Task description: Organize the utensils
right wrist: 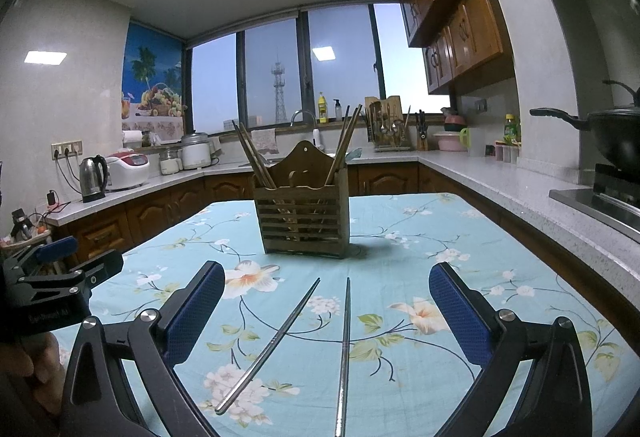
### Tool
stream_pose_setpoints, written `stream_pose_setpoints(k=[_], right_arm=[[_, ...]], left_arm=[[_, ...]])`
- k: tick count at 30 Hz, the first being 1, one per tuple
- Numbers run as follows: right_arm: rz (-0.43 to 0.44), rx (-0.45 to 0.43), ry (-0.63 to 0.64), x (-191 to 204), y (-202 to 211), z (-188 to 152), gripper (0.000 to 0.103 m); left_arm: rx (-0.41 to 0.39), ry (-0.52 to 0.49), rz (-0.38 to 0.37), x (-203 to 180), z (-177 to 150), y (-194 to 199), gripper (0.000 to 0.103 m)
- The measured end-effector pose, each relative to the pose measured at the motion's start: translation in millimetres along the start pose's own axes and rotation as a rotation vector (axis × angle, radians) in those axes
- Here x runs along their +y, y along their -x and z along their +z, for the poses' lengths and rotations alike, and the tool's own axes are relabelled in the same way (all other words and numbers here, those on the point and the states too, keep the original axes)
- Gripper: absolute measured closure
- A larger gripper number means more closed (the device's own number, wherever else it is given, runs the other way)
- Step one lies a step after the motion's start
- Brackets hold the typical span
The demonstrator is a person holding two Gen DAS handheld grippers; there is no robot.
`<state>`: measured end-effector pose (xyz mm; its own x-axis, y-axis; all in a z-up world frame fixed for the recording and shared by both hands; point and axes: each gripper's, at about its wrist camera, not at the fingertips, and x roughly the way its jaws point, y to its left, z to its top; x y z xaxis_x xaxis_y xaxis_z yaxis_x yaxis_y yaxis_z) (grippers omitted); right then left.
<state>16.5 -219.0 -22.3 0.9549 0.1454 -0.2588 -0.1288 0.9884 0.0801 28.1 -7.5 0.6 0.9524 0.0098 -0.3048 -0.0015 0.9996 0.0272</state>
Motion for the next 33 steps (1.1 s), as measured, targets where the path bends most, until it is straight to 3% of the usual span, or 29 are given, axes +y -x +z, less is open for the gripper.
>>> stream_pose_setpoints(k=[33], right_arm=[[-0.003, 0.006, -0.003, 1.7, -0.3, 0.8, 0.0]], left_arm=[[0.023, -0.002, -0.03, -4.4, -0.2, -7.9, 0.002]])
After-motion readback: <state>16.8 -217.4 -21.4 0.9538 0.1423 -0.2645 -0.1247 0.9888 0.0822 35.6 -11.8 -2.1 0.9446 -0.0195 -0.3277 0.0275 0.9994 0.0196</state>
